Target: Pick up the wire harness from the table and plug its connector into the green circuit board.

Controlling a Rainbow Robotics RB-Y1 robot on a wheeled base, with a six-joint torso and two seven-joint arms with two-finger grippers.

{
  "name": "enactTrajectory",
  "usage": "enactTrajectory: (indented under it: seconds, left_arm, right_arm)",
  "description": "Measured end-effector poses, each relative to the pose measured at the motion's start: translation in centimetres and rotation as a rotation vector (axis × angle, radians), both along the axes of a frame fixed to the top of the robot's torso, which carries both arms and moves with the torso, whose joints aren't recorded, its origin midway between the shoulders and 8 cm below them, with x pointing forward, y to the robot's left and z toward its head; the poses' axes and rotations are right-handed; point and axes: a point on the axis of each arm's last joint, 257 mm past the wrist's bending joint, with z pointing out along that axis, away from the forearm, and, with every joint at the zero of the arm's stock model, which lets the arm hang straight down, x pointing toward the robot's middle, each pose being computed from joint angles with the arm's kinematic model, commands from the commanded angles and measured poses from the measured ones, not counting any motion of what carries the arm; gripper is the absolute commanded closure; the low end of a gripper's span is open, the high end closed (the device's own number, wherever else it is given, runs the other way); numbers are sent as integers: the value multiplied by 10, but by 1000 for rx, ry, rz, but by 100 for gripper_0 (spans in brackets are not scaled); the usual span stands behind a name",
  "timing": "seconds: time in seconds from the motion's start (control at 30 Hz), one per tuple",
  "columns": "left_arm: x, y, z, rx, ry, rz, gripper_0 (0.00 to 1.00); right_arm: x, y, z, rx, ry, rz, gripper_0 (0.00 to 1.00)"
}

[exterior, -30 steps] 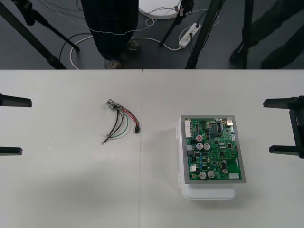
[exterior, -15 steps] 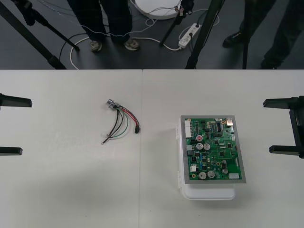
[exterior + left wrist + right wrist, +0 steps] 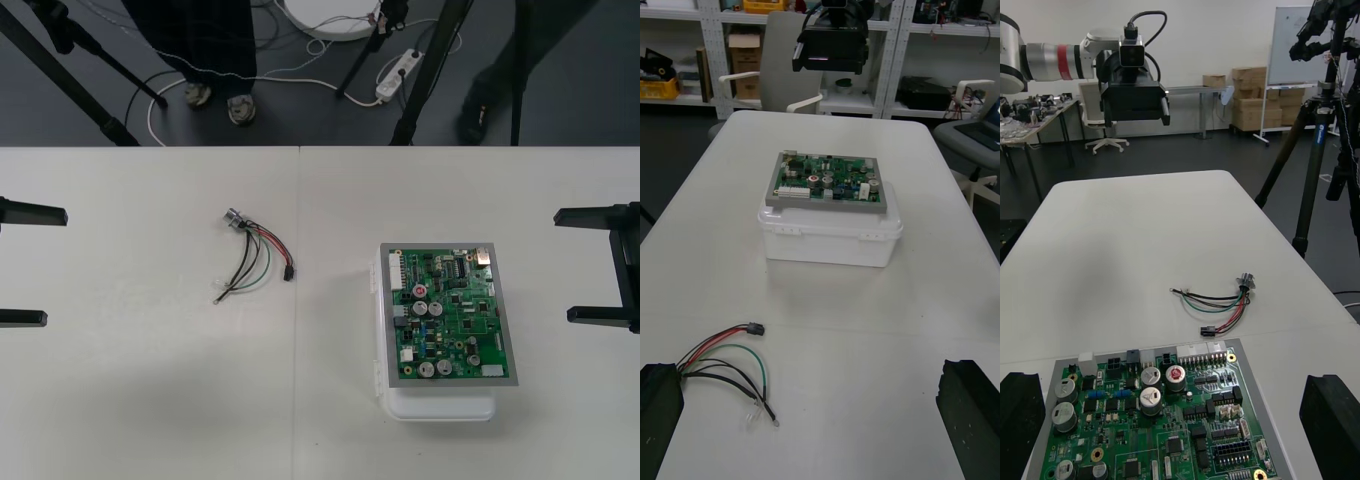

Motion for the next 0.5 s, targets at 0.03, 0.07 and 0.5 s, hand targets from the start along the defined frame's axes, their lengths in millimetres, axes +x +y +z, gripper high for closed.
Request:
enactTrajectory:
  seconds: [0.03, 0.07, 0.5]
  left_arm:
    - [0, 0, 0, 0, 0, 0, 0]
    - [0, 0, 0, 0, 0, 0, 0]
    - [0, 0, 0, 0, 0, 0, 0]
  right_arm:
    - [0, 0, 0, 0, 0, 0, 0]
    - [0, 0, 0, 0, 0, 0, 0]
    - [0, 0, 0, 0, 0, 0, 0]
